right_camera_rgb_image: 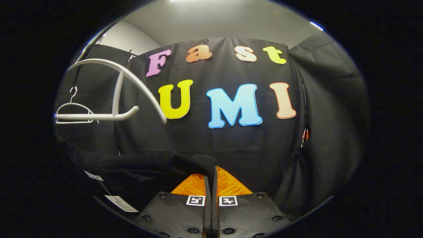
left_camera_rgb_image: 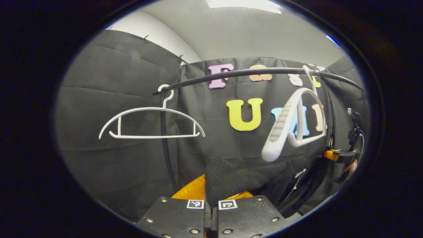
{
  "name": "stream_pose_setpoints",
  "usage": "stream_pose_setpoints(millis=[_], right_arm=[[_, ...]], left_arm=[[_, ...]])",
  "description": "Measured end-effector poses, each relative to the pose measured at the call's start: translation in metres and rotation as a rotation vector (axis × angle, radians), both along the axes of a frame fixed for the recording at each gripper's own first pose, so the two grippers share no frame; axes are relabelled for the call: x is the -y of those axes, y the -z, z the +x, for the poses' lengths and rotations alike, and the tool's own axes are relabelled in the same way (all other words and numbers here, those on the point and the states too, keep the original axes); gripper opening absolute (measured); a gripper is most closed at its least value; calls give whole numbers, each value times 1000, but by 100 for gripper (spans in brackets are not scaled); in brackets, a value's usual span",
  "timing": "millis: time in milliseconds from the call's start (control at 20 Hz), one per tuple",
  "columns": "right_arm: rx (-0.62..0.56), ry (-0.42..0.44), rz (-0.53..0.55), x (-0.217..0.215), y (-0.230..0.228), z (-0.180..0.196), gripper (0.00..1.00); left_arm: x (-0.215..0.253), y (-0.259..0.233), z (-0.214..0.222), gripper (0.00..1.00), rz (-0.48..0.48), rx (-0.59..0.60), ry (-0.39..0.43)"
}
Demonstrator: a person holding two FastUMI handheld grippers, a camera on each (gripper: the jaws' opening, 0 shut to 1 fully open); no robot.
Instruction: Grasp the clothes on the hanger with both hands and then place them into the laundry hamper below.
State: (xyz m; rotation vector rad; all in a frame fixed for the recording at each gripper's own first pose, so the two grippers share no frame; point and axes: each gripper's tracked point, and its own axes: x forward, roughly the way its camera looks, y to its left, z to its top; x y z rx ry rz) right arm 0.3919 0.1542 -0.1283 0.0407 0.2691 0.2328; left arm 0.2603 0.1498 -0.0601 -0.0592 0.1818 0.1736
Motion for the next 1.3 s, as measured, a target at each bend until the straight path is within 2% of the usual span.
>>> stream_pose_setpoints(millis=[300, 450, 700, 850, 1100, 1300], right_arm=[[-51, 15, -37, 12, 26, -38, 1], [-74, 18, -62, 15, 38, -64, 1], [-113, 14, -80, 13, 51, -109, 1], [-135, 2, -78, 5, 59, -139, 1], [-156, -48, -80, -20, 64, -182, 1], [-172, -97, -70, -45, 67, -214, 1]], left_arm=[[2, 51, -37, 1, -31, -86, 29], [8, 67, -36, 1, -39, -113, 52], [40, 81, -48, 0, -14, -137, 141], [64, 89, -63, 1, -9, -146, 208], [107, 106, -64, 1, -54, -157, 295], [122, 112, -64, 1, -94, -157, 346]])
